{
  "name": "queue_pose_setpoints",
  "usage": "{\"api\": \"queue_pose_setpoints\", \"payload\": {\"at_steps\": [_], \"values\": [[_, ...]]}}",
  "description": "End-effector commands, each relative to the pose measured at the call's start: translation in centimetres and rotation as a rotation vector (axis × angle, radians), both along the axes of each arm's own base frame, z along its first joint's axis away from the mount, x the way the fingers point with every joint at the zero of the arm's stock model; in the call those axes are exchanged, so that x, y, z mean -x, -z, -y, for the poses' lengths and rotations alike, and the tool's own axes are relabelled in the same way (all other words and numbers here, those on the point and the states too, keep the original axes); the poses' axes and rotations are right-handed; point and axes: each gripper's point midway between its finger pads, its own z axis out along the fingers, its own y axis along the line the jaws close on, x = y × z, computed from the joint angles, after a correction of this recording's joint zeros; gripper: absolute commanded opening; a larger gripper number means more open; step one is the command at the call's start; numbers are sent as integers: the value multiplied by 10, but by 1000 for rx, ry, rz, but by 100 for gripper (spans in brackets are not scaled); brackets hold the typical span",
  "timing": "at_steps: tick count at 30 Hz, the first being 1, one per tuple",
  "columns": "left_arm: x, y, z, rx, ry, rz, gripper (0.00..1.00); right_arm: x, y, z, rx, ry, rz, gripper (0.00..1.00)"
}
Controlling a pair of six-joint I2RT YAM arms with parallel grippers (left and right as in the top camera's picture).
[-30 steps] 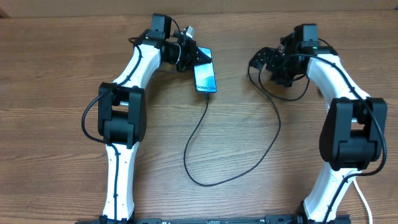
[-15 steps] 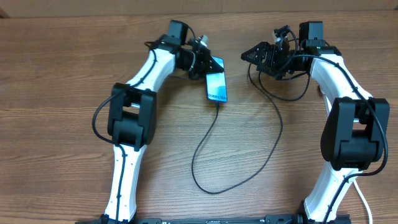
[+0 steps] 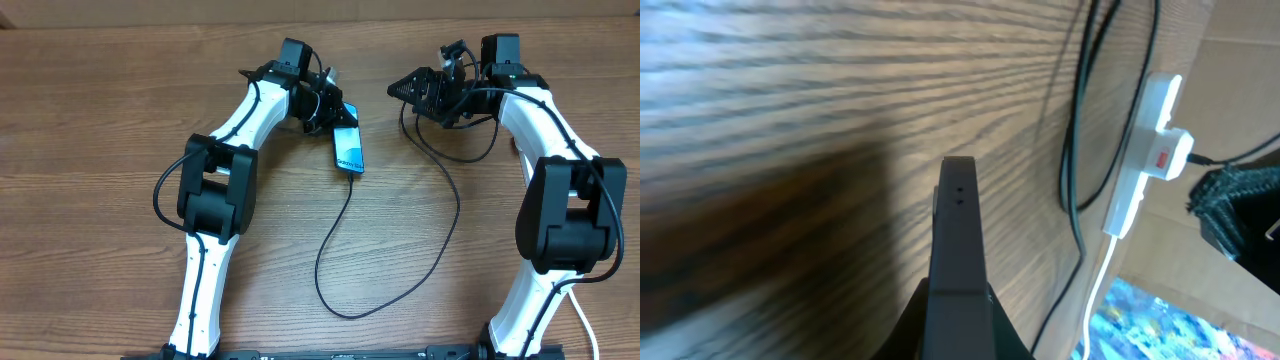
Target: Plug charger to phone and switch on socket
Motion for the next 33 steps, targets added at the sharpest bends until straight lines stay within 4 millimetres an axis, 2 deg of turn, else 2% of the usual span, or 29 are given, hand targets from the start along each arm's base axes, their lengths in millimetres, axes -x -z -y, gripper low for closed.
{"api": "queue_pose_setpoints", "payload": {"at_steps": [1, 19, 33], "values": [[-2, 2, -1, -40, -10, 18, 4, -2, -5, -1, -3, -9, 22, 100], [-1, 22, 2, -104, -33, 2, 4, 4, 2, 1, 21, -2, -22, 100], [6, 27, 12, -133, -14, 12, 4, 5, 6, 4, 41, 8, -34, 100]]}}
